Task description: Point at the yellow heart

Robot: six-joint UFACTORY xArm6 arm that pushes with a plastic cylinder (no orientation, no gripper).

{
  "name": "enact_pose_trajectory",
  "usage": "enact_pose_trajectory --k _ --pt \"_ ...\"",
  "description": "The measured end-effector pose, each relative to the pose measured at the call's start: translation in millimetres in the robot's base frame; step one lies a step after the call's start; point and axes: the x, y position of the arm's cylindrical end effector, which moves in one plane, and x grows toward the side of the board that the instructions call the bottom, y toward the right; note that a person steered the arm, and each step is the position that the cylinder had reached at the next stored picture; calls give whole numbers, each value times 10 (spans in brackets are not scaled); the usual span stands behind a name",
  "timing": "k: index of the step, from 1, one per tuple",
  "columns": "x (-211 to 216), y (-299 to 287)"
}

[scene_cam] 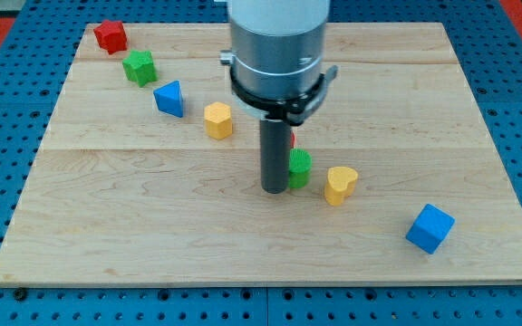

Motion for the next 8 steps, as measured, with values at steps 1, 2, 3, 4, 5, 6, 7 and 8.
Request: enact_pose_trajectory --k 1,2,3,4,5,6,7,8 --pt "52 156" --pt "83 347" --pt "233 482" --pt "479 554" --pt "800 580" --pt "1094 562" --pt "1150 653" --pt "1150 1123"
